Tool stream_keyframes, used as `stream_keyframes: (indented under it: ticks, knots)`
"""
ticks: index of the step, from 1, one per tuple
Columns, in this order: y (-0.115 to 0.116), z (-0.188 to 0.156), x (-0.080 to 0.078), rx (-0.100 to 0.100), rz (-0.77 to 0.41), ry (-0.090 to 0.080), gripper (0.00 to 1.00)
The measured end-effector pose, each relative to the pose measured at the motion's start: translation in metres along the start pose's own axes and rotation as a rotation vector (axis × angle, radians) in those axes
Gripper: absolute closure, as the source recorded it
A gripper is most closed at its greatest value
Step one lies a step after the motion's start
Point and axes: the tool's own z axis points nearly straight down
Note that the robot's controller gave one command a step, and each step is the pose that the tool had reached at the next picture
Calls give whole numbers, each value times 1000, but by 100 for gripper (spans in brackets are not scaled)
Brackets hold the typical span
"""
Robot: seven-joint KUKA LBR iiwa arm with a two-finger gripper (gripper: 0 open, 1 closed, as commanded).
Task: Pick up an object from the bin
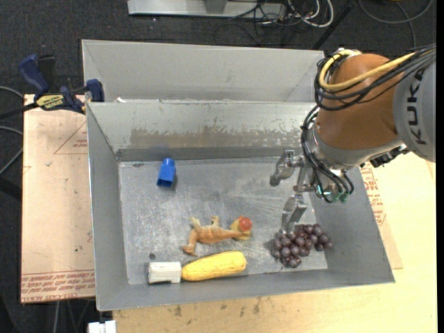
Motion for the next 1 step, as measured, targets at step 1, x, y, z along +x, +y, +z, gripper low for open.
stream_keyframes:
  ticks: [1]
  knots:
    - [0,-4,-2,0,-1,-7,0]
